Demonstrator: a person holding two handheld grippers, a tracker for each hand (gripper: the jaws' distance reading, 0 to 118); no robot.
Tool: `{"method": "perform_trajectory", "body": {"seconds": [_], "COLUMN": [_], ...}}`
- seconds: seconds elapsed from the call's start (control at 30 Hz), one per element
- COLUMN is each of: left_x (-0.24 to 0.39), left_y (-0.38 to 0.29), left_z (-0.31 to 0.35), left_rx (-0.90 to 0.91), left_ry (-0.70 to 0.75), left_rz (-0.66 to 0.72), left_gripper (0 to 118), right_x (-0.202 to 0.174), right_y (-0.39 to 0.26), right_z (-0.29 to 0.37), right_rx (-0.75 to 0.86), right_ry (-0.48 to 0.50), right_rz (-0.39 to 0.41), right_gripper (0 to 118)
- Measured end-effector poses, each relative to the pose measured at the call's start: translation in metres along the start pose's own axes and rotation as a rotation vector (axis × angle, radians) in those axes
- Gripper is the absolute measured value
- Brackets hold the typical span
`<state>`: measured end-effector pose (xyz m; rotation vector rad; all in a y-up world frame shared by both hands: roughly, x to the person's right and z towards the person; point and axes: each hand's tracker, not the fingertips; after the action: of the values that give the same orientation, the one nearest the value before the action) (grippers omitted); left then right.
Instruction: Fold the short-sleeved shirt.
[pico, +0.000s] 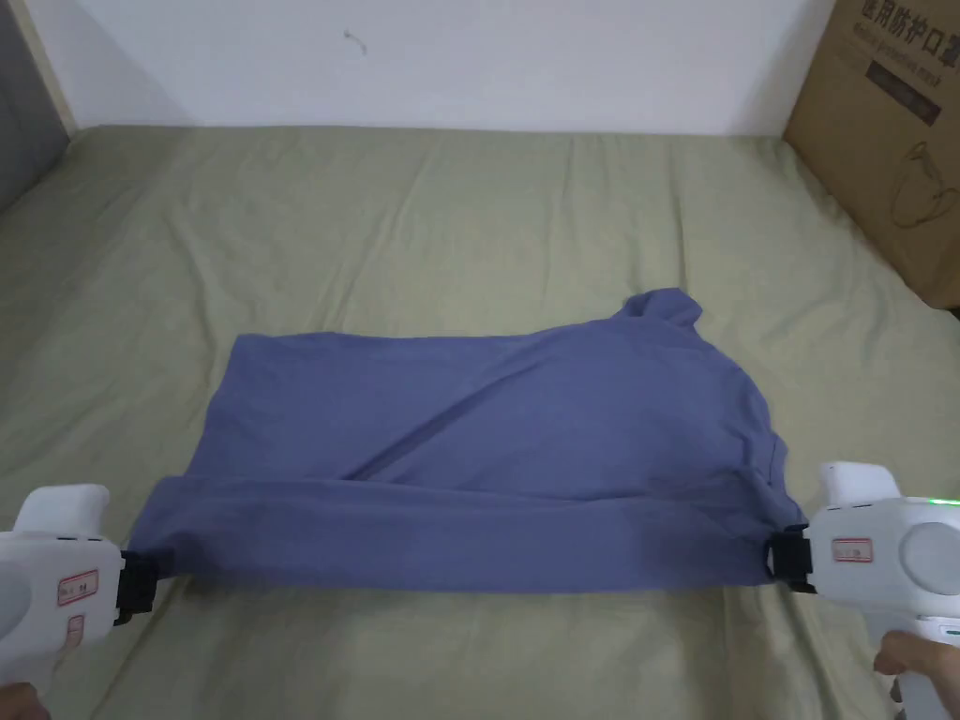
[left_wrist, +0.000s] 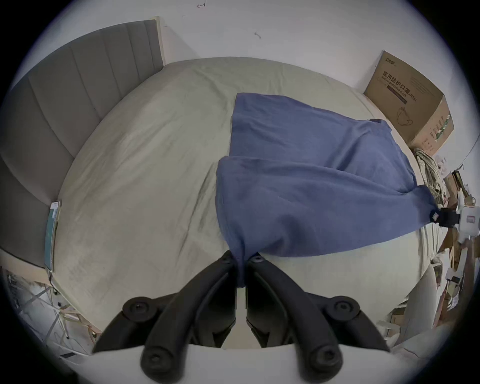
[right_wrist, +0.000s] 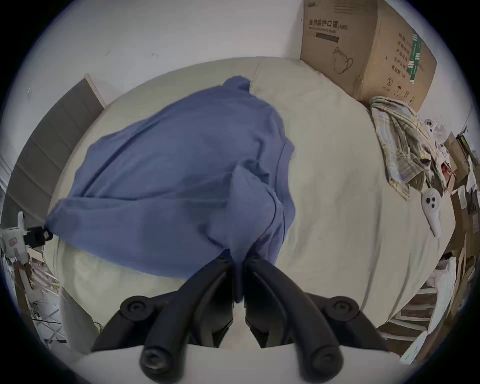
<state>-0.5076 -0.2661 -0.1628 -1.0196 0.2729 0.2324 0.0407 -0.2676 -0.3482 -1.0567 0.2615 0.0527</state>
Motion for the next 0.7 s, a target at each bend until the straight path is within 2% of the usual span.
{"method": "perform_trajectory", "body": {"seconds": [0.17,0.23,0.33,0.43,0.47,0.53,0.57,0.6,0.63,0.67,0.7], "left_x": [-0.004,0.000,0.013,0.017,0.018,0.015,0.009,0.002,-0.003,-0.005,-0.007], "left_y": [-0.004,-0.011,-0.027,-0.042,-0.045,-0.046,-0.043,-0.041,-0.040,-0.040,-0.037], "left_z": [0.009,0.009,-0.002,-0.014,-0.015,-0.011,-0.006,-0.003,-0.001,0.007,0.015], "left_rx": [-0.013,-0.041,-0.101,-0.127,-0.122,-0.120,-0.116,-0.129,-0.144,-0.094,-0.042], "left_ry": [-0.029,-0.044,0.025,0.045,0.049,0.067,0.053,0.025,0.001,-0.011,-0.014], "left_rz": [-0.007,-0.035,-0.119,-0.115,-0.108,-0.090,-0.040,0.019,0.056,0.078,0.095], "left_gripper": [4,4,4,5,13,37,72,105,118,111,108], "right_x": [0.029,0.037,0.040,0.032,0.031,0.031,0.031,0.035,0.039,0.040,0.040], "right_y": [-0.001,-0.008,-0.025,-0.041,-0.044,-0.048,-0.048,-0.046,-0.043,-0.040,-0.036], "right_z": [0.018,0.018,0.008,0.002,-0.001,-0.003,-0.001,0.002,0.005,0.011,0.018], "right_rx": [0.014,0.003,-0.047,-0.075,-0.086,-0.107,-0.097,-0.090,-0.074,-0.052,-0.020], "right_ry": [0.052,0.048,0.039,0.037,0.038,-0.024,-0.048,-0.032,-0.033,-0.027,-0.006], "right_rz": [-0.089,-0.097,-0.105,-0.110,-0.110,-0.081,-0.072,-0.080,-0.092,-0.111,-0.122], "right_gripper": [7,7,7,7,13,40,58,66,65,65,65]}}
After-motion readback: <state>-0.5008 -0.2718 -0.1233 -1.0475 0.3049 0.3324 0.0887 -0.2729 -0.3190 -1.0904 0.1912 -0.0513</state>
